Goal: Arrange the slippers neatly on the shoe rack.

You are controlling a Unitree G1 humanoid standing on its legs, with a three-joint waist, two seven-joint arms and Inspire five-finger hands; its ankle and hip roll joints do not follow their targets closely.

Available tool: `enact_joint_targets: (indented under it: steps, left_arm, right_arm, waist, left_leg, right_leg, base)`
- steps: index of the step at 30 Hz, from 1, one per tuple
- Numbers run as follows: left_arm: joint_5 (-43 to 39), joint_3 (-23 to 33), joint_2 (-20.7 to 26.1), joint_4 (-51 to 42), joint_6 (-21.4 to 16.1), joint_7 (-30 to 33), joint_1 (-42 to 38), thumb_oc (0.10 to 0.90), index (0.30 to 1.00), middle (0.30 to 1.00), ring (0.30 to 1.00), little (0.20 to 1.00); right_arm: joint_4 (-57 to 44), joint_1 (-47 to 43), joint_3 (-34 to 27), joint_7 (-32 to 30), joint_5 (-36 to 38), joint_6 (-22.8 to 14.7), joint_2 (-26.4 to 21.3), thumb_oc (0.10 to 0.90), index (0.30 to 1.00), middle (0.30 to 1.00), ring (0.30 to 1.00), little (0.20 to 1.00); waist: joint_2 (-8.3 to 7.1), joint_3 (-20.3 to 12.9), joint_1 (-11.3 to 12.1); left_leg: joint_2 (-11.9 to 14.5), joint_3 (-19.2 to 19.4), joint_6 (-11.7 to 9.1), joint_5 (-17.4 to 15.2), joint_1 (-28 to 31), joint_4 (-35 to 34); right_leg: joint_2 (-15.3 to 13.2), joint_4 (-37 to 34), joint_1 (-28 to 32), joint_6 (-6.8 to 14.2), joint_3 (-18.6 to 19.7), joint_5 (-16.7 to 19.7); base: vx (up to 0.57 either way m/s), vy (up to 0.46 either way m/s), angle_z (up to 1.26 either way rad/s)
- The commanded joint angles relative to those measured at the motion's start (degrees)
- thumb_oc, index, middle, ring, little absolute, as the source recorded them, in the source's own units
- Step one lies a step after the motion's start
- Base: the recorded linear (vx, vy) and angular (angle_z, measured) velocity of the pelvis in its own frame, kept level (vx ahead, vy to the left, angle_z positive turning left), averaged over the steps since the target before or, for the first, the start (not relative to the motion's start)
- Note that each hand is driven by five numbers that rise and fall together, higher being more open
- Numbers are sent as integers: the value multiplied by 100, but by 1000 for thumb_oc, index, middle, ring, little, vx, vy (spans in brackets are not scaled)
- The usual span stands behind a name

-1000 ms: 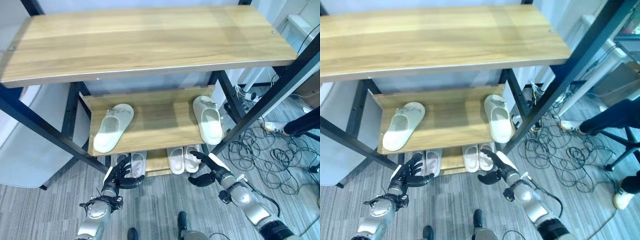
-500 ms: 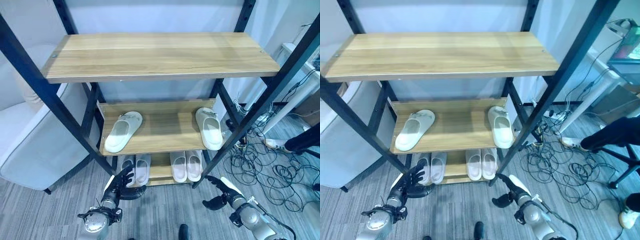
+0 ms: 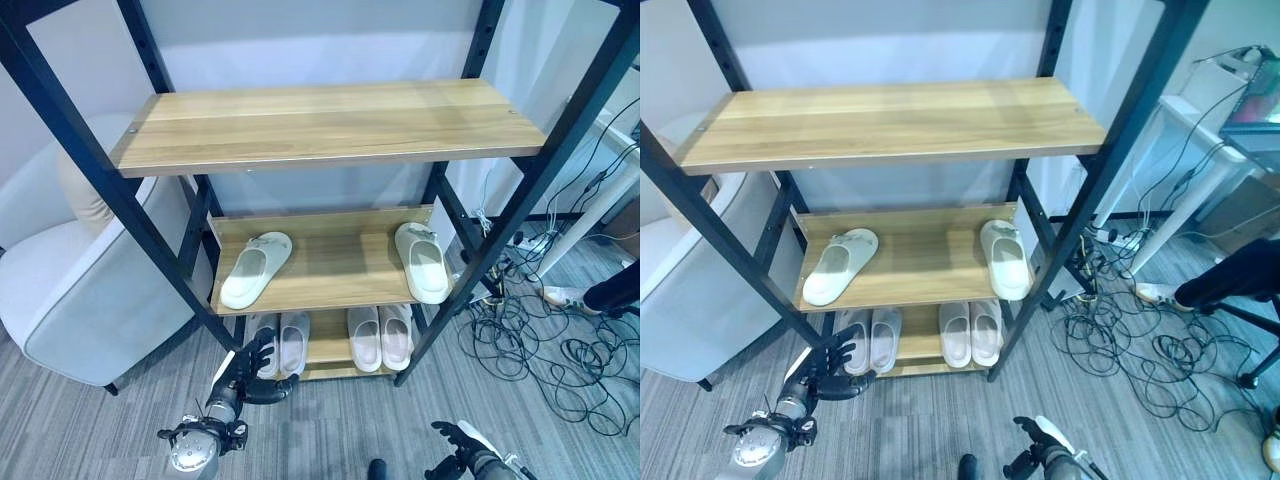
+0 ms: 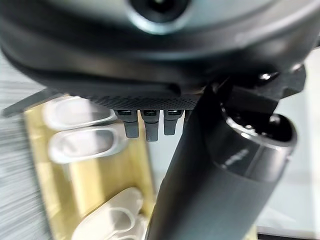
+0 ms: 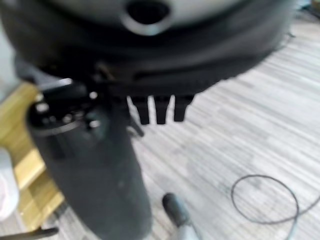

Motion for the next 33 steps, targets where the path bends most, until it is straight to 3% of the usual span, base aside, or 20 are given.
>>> enact_joint_targets:
  steps: [1,2,7,10,13,22,26,33]
  left_arm:
    - [252,642,667,-1760,-784,55,-124,800,900,900,900,900]
    - [-49,865,807,-2044,-875,-315,132,800,900,900,900,900]
    - [-345,1359,988,-2305,-1090,-169,-50,800,900,900,900,900]
    - [219,1509,1228,-2357,-1109,60,-218,800,900,900,900,900]
    - [1325,1652,1776,-2221,-1105,441,-565,800,900,900,900,900]
    - [2561,1325,2220,-1580,-908,1030,-1669,800,900,900,900,900]
    - [3227,1120,2531,-1282,-757,1065,-2174,800,900,900,900,900]
    - [3617,644,3078,-668,-521,873,-2961,800,900,900,900,900]
  right_arm:
    - [148,-285,-135,-228,43,-156,-6,800,900,900,900,900]
    - [259,-278,-155,-150,97,-196,22,800,900,900,900,900]
    - [141,-217,-97,-44,18,-203,-28,800,900,900,900,900]
    - [141,-178,-97,-29,0,-210,14,800,900,900,900,900]
    - [60,-116,-98,19,15,-266,16,800,900,900,900,900]
    - [-30,-6,0,125,-17,-264,-16,800,900,900,900,900]
    - [-78,41,-4,138,-39,-271,-43,800,900,900,900,900]
    - [-56,103,-25,239,-41,-190,-99,800,900,900,900,900]
  waist:
    - [-382,-122,98]
    - [-374,-136,105]
    - [-337,-199,46]
    - [-316,-245,17]
    - [-276,-310,-73]
    - [-245,-376,-292]
    - [-217,-386,-393]
    - [-156,-369,-525]
  left_leg:
    - [-337,-1,-49,271,-262,-69]
    - [-335,-1,-60,269,-259,-71]
    - [-318,51,-89,245,-245,-72]
    - [-318,72,-101,224,-223,-72]
    - [-314,111,-120,199,-206,-72]
    - [-321,170,-138,153,-197,-72]
    - [-326,194,-140,137,-229,-72]
    - [-338,261,-133,121,-293,-72]
  right_leg:
    - [1,75,406,257,-172,-783]
    - [-4,75,406,258,-175,-777]
    - [-15,75,406,270,-182,-770]
    - [-21,75,427,278,-179,-776]
    - [-30,75,437,292,-169,-770]
    - [-61,75,432,330,-140,-753]
    - [-83,75,382,356,-98,-722]
    - [-120,75,277,396,-54,-664]
  base:
    - [0,0,0]
    - [-4,4,4]
    - [7,2,6]
    - [0,0,0]
    - [22,1,0]
    - [6,1,0]
    - [3,1,-1]
    - [5,5,-5]
